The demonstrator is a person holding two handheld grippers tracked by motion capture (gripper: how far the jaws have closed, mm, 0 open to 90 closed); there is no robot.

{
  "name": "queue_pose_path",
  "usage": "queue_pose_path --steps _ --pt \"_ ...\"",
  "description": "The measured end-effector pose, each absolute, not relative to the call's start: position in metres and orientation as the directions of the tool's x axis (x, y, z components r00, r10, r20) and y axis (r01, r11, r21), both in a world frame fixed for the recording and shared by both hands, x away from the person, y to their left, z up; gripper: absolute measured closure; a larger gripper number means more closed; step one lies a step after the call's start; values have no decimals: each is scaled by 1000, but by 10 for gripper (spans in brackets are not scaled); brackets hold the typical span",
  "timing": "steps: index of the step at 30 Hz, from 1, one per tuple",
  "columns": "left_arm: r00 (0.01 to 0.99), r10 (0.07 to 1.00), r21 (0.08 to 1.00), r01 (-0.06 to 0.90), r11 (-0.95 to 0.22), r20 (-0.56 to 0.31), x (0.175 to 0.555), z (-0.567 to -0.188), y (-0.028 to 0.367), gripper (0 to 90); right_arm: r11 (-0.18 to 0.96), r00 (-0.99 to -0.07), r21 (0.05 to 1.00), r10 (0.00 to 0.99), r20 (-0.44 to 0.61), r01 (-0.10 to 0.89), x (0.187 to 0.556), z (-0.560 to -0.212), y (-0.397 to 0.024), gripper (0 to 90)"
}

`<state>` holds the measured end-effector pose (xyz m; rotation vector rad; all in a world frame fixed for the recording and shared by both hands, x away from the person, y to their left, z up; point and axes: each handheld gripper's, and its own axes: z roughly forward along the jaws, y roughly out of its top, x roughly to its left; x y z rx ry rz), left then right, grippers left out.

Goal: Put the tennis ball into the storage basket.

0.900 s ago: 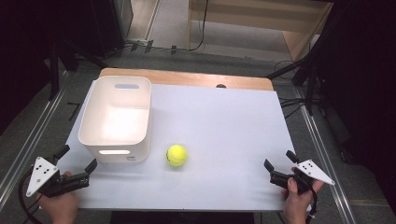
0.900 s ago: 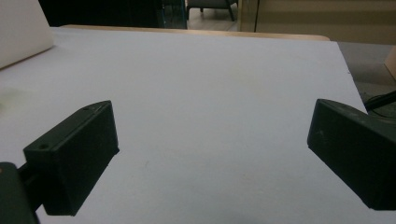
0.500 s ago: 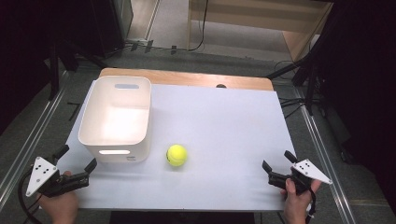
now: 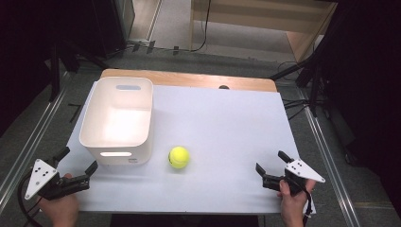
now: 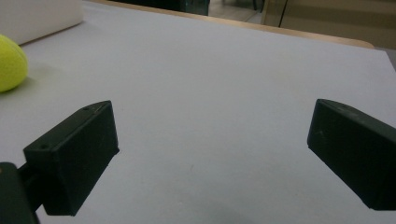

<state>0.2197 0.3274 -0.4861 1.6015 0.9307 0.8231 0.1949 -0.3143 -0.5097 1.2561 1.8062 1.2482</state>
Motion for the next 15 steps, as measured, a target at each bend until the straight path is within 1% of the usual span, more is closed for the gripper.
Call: queue_pose_path --steps 7,15 --pt "455 889 978 159 -138 51 220 -486 326 0 135 -386 924 923 14 357 196 -504 -305 8" --pt "454 889 977 159 -141 55 220 -486 326 0 165 -431 919 902 6 357 200 -496 -296 8"
